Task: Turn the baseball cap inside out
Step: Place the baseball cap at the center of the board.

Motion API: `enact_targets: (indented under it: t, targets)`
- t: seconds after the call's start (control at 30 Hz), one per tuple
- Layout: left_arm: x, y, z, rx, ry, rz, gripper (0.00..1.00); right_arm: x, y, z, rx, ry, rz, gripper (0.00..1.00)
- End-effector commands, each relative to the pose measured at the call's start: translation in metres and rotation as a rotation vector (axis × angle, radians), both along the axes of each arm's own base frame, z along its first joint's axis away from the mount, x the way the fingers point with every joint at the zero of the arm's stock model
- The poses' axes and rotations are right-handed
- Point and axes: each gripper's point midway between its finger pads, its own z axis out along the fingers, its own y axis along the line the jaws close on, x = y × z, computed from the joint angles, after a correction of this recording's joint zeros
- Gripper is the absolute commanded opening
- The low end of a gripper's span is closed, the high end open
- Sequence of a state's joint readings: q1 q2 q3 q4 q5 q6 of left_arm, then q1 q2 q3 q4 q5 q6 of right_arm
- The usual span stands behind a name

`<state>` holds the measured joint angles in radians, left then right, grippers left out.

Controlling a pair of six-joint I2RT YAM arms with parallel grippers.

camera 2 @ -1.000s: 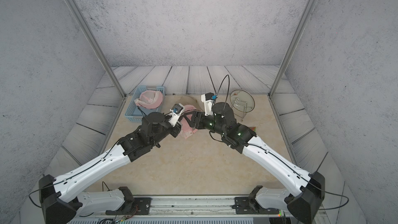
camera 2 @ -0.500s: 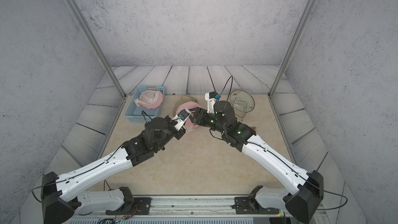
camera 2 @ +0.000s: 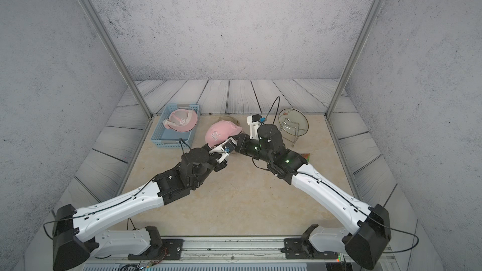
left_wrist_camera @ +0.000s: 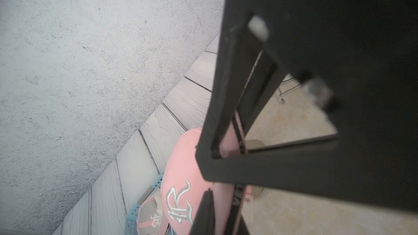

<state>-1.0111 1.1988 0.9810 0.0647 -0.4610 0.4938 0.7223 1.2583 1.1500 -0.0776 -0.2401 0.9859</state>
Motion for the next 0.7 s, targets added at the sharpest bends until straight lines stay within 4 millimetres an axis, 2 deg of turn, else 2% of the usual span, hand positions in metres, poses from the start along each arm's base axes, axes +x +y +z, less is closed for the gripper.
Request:
enact_targets:
  t: [0.0,0.1,0.17,0.27,0.3,0.43,0.67]
  targets:
    - [-0.028,-0.017,0.041,-0.086,-0.079,-0.146,0.29,0.015,-0.020,-0.021,-0.111,-0.067,-0.069,0.00]
    - [-0.038,-0.010,0.050,-0.123,-0.079,-0.177,0.40,0.010,-0.026,-0.026,-0.114,-0.069,-0.062,0.00]
    - [-0.046,-0.003,0.055,-0.158,-0.066,-0.192,0.51,0.007,-0.027,-0.027,-0.113,-0.082,-0.040,0.00]
    - [-0.053,0.016,0.064,-0.245,-0.043,-0.163,0.72,0.001,-0.022,-0.028,-0.114,-0.145,0.023,0.00]
    - [-0.053,0.026,0.067,-0.285,-0.026,-0.129,0.75,-0.002,-0.020,-0.030,-0.117,-0.165,0.050,0.00]
    - [-0.052,0.063,0.075,-0.433,0.043,0.010,0.78,-0.012,-0.007,-0.041,-0.095,-0.193,0.157,0.00]
    - [-0.063,0.089,0.072,-0.551,0.096,0.042,0.75,-0.036,0.034,-0.043,0.065,-0.158,0.441,0.00]
